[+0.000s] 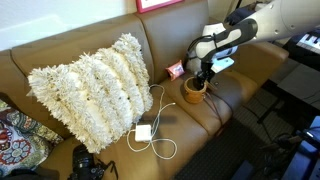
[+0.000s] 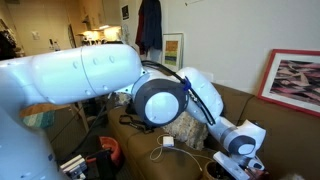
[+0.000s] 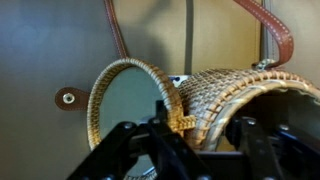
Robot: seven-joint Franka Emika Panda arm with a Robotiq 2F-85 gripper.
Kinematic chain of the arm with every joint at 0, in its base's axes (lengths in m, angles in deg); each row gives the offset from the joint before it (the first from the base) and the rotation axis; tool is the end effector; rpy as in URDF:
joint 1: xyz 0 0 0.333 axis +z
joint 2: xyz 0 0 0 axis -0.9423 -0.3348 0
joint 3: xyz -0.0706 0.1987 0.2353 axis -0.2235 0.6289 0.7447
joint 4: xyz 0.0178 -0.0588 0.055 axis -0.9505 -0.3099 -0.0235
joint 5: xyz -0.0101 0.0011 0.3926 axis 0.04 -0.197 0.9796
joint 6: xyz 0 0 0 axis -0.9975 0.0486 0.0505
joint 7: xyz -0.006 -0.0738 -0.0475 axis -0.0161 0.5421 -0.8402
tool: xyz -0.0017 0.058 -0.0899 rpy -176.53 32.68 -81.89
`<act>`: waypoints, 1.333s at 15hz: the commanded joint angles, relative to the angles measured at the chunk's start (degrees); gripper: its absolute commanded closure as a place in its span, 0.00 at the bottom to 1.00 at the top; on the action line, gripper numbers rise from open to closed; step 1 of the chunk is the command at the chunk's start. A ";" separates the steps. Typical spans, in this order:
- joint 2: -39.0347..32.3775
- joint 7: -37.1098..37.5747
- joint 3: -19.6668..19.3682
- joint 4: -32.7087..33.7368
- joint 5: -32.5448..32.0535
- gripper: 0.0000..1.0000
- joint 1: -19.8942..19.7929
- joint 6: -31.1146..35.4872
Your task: Pick up the brown object from the couch and slightly move it to the right.
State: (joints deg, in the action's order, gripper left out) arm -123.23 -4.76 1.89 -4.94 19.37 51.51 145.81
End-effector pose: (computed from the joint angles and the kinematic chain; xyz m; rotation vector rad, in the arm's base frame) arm 0.6544 -0.2270 -0.0668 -3.0606 0.0586 0.4065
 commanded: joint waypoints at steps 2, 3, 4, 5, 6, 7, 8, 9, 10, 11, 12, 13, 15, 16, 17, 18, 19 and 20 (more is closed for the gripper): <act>0.22 -0.75 0.55 -0.55 0.30 0.73 -0.40 0.95; 0.20 -0.72 0.48 -0.50 0.22 0.76 -0.31 0.91; 0.16 -0.46 0.43 -0.47 0.25 0.80 -0.24 0.80; 0.12 -0.85 0.61 -0.41 0.31 0.83 -0.35 0.48; 0.03 -0.93 0.66 -0.31 0.35 0.62 -0.39 0.28; 0.09 -1.56 0.81 -0.34 0.27 0.37 -0.51 0.04; 0.03 -1.44 0.78 -0.23 0.33 0.37 -0.52 0.03; 0.02 -1.63 0.76 -0.19 0.23 0.32 -0.52 0.00; 0.03 -1.57 0.77 -0.20 0.27 0.27 -0.53 0.02; 0.03 -1.57 0.77 -0.19 0.27 0.19 -0.55 0.04; 0.04 -1.57 0.71 -0.20 0.19 0.13 -0.50 0.09; 0.06 -1.73 0.75 -0.23 0.15 0.05 -0.50 0.15; 0.14 -1.79 0.76 -0.29 0.13 0.00 -0.48 0.28; 0.16 -2.07 0.84 -0.38 0.08 0.35 -0.52 0.57; 0.15 -1.82 0.70 -0.40 0.02 0.31 -0.39 0.81; 0.15 -1.78 0.71 -0.39 0.04 0.32 -0.38 0.73; 0.16 -1.89 0.75 -0.42 0.03 0.39 -0.41 0.86; 0.16 -2.00 0.81 -0.44 0.07 0.46 -0.48 0.97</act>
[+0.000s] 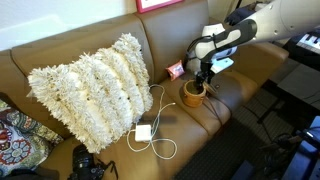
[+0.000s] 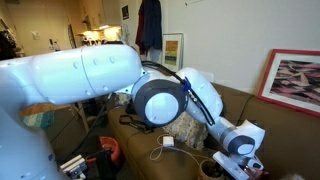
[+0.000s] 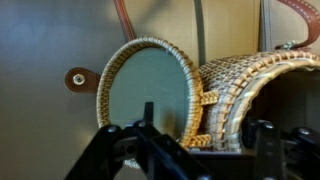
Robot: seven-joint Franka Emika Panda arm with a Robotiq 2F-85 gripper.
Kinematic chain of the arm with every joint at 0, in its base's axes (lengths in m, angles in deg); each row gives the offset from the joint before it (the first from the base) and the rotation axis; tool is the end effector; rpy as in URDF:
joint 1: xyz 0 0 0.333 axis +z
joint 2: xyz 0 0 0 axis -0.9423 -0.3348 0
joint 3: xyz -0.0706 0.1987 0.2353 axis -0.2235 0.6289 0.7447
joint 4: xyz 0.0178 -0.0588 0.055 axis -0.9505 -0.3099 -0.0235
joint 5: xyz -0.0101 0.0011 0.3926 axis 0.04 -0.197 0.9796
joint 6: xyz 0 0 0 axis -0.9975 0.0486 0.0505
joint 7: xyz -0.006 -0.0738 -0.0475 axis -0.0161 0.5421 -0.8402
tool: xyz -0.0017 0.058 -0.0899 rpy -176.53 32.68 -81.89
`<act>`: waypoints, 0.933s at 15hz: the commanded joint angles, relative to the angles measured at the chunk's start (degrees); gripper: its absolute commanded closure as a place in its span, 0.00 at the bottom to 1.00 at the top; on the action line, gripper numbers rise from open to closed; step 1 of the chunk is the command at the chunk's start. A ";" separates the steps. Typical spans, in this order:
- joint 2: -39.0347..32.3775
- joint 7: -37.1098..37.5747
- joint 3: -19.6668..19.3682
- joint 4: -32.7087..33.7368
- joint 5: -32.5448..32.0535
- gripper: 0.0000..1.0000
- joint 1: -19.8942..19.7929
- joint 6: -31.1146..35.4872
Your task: Pick up the brown object from the couch and slightly move it to the right.
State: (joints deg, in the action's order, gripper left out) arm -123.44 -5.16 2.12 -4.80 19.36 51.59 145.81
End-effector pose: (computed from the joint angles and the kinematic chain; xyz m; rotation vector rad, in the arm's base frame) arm 0.6548 -0.2240 -0.0685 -3.0563 0.0438 0.4057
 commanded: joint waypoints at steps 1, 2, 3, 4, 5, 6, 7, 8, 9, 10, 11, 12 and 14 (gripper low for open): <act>0.37 -1.84 0.68 -0.59 0.09 0.53 -0.65 1.02; 0.33 -1.73 0.74 -0.52 0.24 0.60 -0.74 0.91; 0.31 -1.69 0.74 -0.50 0.29 0.67 -0.80 0.98; 0.31 -1.99 0.89 -0.47 0.37 0.74 -0.98 0.90; 0.32 -1.96 0.89 -0.40 0.39 0.80 -1.03 0.97; 0.32 -1.95 0.90 -0.37 0.43 0.85 -1.10 0.89; 0.30 -1.85 0.85 -0.38 0.43 0.92 -1.13 1.00; 0.35 -1.84 0.71 -0.36 0.29 0.98 -1.10 1.06; 0.52 -1.75 0.62 -0.27 0.30 0.99 -1.23 1.18; 0.80 -1.59 0.47 -0.22 0.28 0.95 -1.39 1.37; 1.05 -1.58 0.35 -0.18 0.24 0.96 -1.55 1.60; 1.50 -1.54 0.26 -0.20 0.27 0.95 -1.86 2.07; 2.50 -1.50 0.13 -0.09 0.37 0.95 -2.66 3.14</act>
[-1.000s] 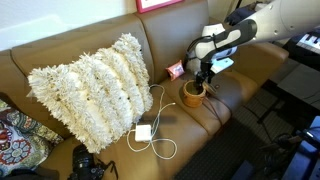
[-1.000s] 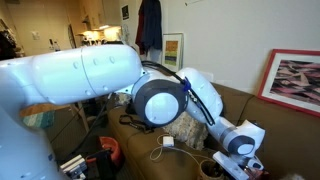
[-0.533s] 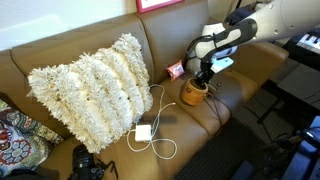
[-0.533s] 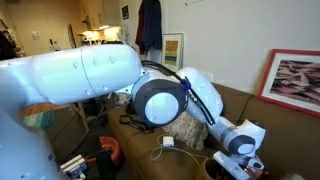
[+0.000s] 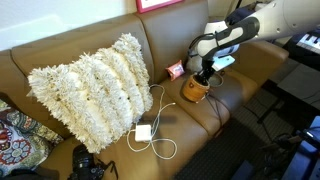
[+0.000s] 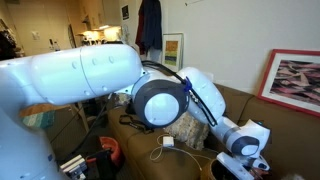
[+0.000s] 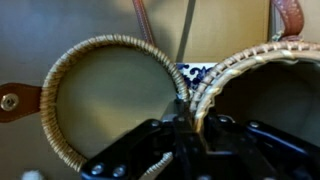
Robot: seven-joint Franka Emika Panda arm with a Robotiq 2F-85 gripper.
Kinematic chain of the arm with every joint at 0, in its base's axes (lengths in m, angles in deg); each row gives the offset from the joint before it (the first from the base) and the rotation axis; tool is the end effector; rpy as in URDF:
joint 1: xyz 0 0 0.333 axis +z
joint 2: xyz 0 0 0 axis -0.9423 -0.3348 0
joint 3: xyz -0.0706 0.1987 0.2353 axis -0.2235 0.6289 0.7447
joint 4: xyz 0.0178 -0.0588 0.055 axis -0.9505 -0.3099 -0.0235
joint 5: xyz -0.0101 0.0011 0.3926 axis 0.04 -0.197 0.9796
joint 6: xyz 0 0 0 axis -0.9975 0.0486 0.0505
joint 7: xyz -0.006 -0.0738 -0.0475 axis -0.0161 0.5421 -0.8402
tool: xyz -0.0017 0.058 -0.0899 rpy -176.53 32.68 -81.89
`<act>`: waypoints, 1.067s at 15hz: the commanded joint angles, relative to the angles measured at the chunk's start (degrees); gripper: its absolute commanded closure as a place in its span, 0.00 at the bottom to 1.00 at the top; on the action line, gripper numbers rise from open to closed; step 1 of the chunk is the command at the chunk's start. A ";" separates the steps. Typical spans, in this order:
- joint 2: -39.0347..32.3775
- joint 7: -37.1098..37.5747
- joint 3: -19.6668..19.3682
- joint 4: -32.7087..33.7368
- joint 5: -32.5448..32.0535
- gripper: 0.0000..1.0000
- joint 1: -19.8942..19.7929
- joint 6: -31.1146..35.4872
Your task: Pick up the brown object from the couch and slightly move it to the right.
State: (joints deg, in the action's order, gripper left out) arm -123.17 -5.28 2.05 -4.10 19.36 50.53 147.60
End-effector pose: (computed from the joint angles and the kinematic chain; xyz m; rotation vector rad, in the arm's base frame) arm 0.6600 -0.2400 -0.0588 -3.0773 0.0697 0.3364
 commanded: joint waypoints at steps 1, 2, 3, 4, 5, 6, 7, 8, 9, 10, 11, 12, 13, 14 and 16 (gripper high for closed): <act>2.81 -1.17 0.08 -0.70 0.45 0.95 -2.09 1.95; 3.40 -1.06 -0.11 -0.48 0.46 0.95 -2.65 2.39; 3.86 -1.07 -0.23 -0.19 0.49 0.95 -3.20 2.69; 4.45 -0.79 -0.40 -0.04 0.61 0.95 -3.90 3.02; 4.73 -0.87 -0.45 0.52 0.76 0.95 -4.80 3.00; 4.98 -0.71 -0.61 0.94 0.76 0.95 -5.48 2.69; 4.76 -0.62 -0.73 1.86 0.87 0.95 -6.40 1.91; 4.50 -0.41 -0.84 2.64 0.98 0.95 -7.31 1.24; 3.99 -0.07 -1.06 3.50 1.04 0.95 -8.32 0.66; 3.62 0.41 -1.28 4.09 1.10 0.95 -9.18 0.37; 3.23 0.82 -1.49 4.64 1.18 0.95 -10.21 0.01; 2.82 0.99 -1.55 5.17 1.24 0.95 -11.18 -0.31; 2.80 1.34 -1.67 5.31 1.28 0.95 -12.12 -0.43; 2.55 1.80 -1.84 5.71 1.20 0.95 -12.88 -0.65; 2.09 2.21 -1.86 6.27 1.01 0.95 -14.17 -0.76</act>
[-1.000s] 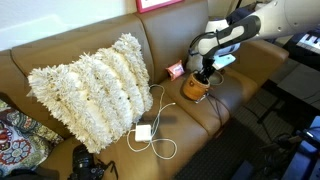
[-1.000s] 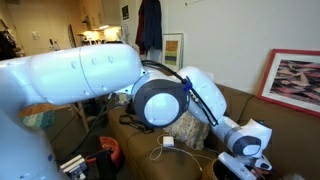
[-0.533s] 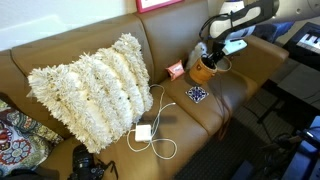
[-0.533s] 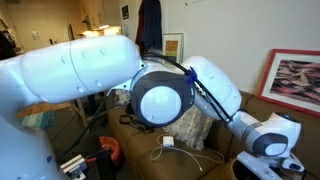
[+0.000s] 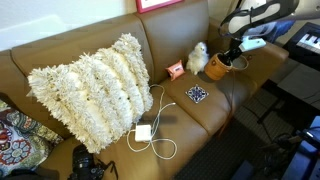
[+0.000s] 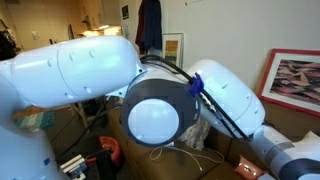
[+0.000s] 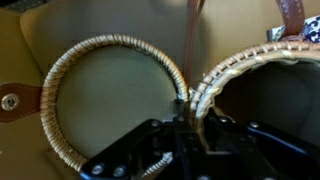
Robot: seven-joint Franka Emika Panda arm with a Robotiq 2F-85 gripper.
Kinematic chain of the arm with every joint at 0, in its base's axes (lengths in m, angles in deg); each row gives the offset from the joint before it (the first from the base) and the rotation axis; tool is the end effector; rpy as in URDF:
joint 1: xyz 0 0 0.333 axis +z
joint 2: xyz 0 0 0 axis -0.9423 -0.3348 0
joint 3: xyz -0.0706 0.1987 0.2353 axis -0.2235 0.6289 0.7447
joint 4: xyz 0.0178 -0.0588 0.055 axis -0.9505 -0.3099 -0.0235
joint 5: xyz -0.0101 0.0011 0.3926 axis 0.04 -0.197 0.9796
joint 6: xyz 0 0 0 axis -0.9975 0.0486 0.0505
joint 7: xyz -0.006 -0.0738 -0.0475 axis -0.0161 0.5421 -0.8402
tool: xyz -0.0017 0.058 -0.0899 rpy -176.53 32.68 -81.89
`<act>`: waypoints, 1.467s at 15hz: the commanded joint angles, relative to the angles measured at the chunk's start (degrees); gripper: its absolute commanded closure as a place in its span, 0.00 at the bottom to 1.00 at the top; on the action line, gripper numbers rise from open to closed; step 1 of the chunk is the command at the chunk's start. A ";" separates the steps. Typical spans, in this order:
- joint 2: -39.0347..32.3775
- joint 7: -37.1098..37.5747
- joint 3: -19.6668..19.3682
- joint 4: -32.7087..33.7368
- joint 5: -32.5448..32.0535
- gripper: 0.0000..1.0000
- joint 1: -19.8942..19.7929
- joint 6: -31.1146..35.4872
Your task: Pick up the brown object from the couch and slightly move it to the right.
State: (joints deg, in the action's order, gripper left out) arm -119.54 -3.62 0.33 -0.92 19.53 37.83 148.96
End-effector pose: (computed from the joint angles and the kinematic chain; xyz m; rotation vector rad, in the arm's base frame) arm 0.6206 -0.4147 0.0112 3.0854 -0.4769 -0.1452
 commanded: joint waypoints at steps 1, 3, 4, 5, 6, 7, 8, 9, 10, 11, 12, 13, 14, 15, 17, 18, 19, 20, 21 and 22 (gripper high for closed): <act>-1.60 0.55 0.05 3.03 0.84 0.95 -1.97 -1.99; -2.28 0.66 0.41 3.64 0.81 0.95 -2.38 -2.05; -2.52 0.12 0.58 3.57 0.55 0.95 -2.30 -1.73; -2.71 0.15 0.77 3.63 0.62 0.95 -2.20 -1.80; -3.01 0.14 0.97 3.82 0.57 0.95 -1.95 -2.00; -3.23 -0.01 1.29 3.88 0.53 0.95 -1.79 -2.11; -3.58 -0.14 1.52 4.04 0.40 0.95 -1.48 -2.01; -3.96 -0.26 1.88 4.22 0.44 0.95 -1.36 -2.14; -4.24 -0.11 2.15 4.30 0.47 0.95 -1.19 -2.27; -4.35 -0.36 2.40 4.26 0.39 0.77 -1.08 -2.39; -4.66 -0.44 2.56 4.54 0.41 0.56 -1.03 -2.63; -4.86 -0.24 2.70 4.71 0.49 0.50 -1.00 -2.88; -5.23 -0.28 2.88 5.20 0.58 0.44 -1.08 -3.52; -5.38 -0.32 3.06 5.37 0.61 0.36 -1.14 -3.90; -5.55 0.24 3.24 5.93 0.77 0.21 -1.13 -5.04; -5.54 0.16 3.28 6.07 0.70 0.13 -1.09 -5.40; -5.58 0.43 3.23 6.32 0.66 0.07 -0.96 -5.85; -5.55 0.45 3.29 6.50 0.63 0.02 -0.91 -6.35; -5.54 0.77 3.18 6.72 0.53 0.00 -0.75 -6.53; -5.30 0.77 3.22 6.69 0.50 0.00 -0.66 -6.52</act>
State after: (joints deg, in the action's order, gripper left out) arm -123.75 -3.18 3.14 3.14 19.53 37.16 144.42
